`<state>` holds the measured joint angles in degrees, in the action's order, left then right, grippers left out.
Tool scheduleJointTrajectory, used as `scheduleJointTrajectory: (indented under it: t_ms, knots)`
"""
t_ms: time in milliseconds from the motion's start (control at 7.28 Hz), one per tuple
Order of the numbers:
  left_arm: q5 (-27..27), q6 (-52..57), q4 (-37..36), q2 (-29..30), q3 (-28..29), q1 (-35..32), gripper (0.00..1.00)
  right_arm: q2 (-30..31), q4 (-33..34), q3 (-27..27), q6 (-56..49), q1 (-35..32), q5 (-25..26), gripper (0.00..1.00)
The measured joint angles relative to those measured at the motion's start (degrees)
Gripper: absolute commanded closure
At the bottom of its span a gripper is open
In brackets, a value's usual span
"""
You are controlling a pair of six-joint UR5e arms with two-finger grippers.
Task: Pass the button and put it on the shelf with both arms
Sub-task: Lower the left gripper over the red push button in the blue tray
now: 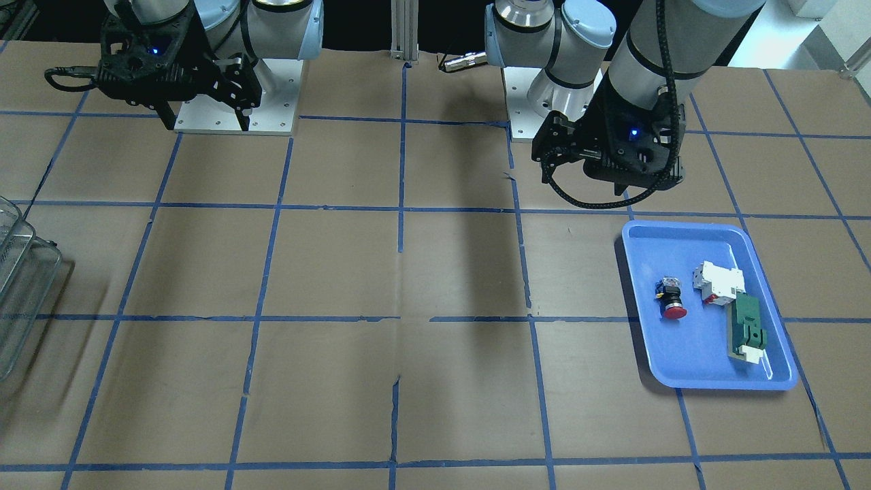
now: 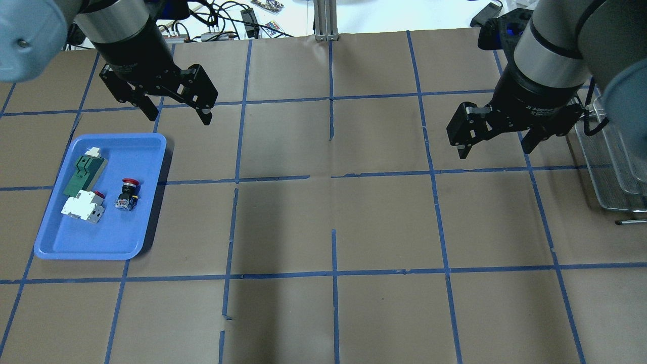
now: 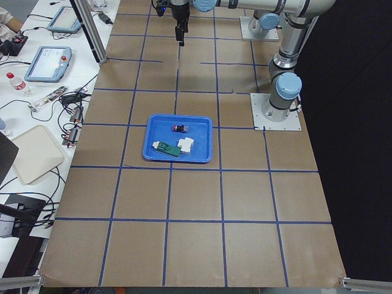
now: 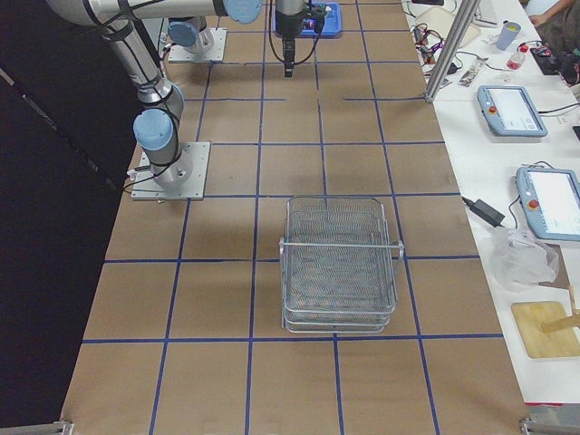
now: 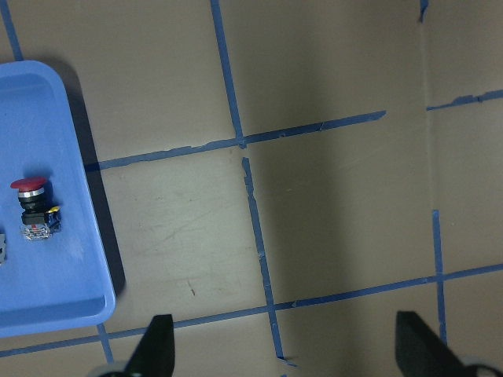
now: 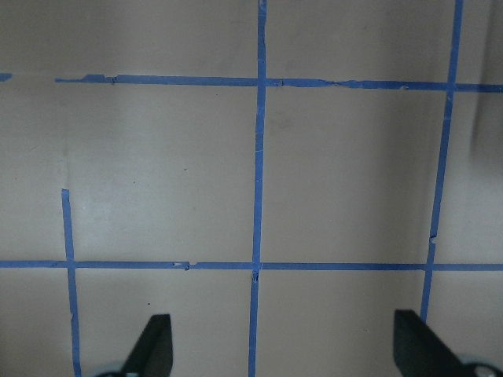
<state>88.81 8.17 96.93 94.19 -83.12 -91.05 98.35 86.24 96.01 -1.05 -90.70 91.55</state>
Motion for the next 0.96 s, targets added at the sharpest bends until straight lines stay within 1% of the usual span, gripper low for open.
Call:
scheduleJointTrajectory:
  t_ms: [412, 550, 687, 824, 962]
  knots:
    - [0.8, 0.5, 0.0, -0.3, -0.2, 1.2, 0.00, 0.0, -0.1, 0.0, 0.0, 0.0, 0.0, 0.00]
    - [1.1, 1.0, -0.2, 0.2, -0.4, 2.9, 0.00, 0.0, 0.0, 0.0, 0.0, 0.0, 0.0, 0.00]
    - [1.3, 1.7, -1.0, 1.5, -1.4, 6.1, 0.00, 0.0, 0.0, 0.0, 0.0, 0.0, 0.0, 0.00]
    - [1.4, 3.8, -4.0, 2.9, -3.6, 10.2, 0.00, 0.0, -0.1, 0.1, 0.0, 0.0, 0.1, 0.00]
    - [1.5, 8.0, -10.4, 4.3, -7.1, 14.4, 0.00, 0.0, -0.1, 0.1, 0.0, 0.0, 0.1, 0.00]
